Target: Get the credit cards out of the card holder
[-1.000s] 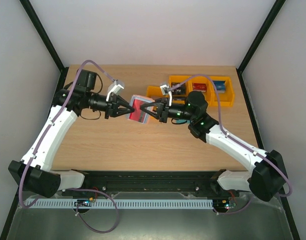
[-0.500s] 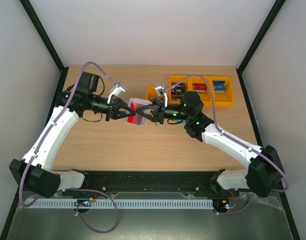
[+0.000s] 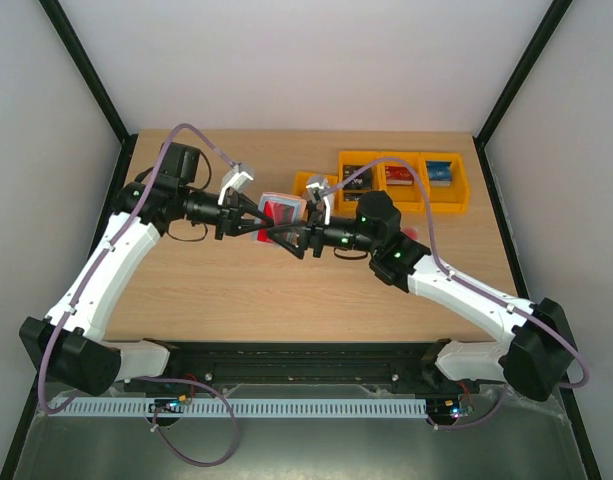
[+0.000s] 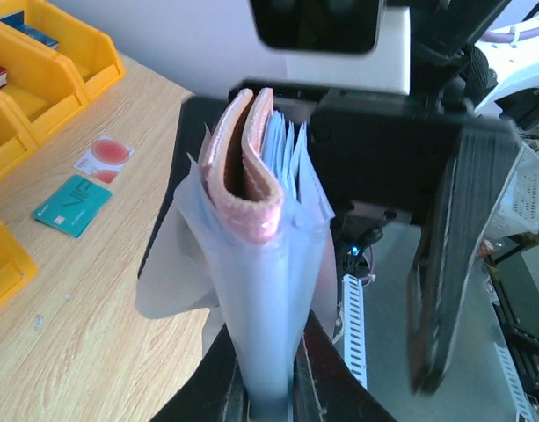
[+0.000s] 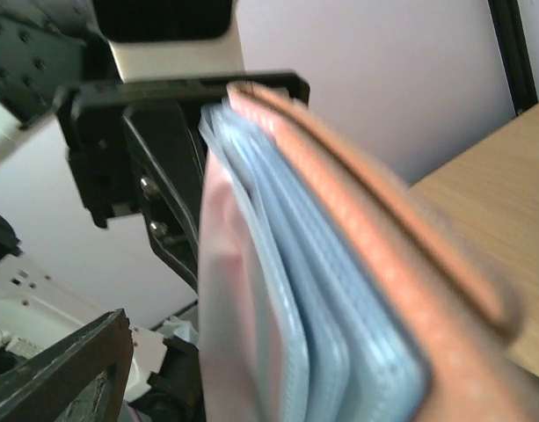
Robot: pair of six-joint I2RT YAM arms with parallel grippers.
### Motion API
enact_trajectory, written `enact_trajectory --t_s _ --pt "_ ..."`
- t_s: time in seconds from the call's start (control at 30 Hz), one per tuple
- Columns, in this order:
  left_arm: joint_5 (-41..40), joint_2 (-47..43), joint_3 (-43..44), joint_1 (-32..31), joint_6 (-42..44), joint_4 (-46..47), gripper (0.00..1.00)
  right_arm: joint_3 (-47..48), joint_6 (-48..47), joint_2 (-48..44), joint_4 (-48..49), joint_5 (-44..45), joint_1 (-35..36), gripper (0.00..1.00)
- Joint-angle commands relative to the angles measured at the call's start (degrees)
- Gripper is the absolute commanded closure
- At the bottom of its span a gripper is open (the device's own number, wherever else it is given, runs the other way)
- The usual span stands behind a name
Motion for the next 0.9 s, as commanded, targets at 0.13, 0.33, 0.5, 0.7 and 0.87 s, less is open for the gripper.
enact_trajectory --t_s 0.13,0.33,0.5,0.7,0.87 --pt "-0.2 0.0 -0.7 0.4 -1.1 1.7 0.98 -0.2 -5.7 0.5 -6.1 4.8 1.7 0.41" --pt "-0.1 -0.2 -0.9 0.7 -1.1 1.6 0.98 -0.7 -6.5 -1.6 -6.1 5.8 1.6 0.89" --pt "-1.1 -0.4 -1.0 2.3 -2.7 2.9 0.69 -0.9 -6.6 -3.2 -6.7 6.0 1.4 0.98" --pt "-4.1 -1.1 2.5 6.6 -2.9 2.1 0.26 -0.6 -2.8 -2.6 -6.8 9.2 0.6 0.98" --pt "-7.1 -1.4 4.8 7.2 -5.1 1.9 0.39 0.1 3.6 0.3 -3.7 18.0 0.5 0.98"
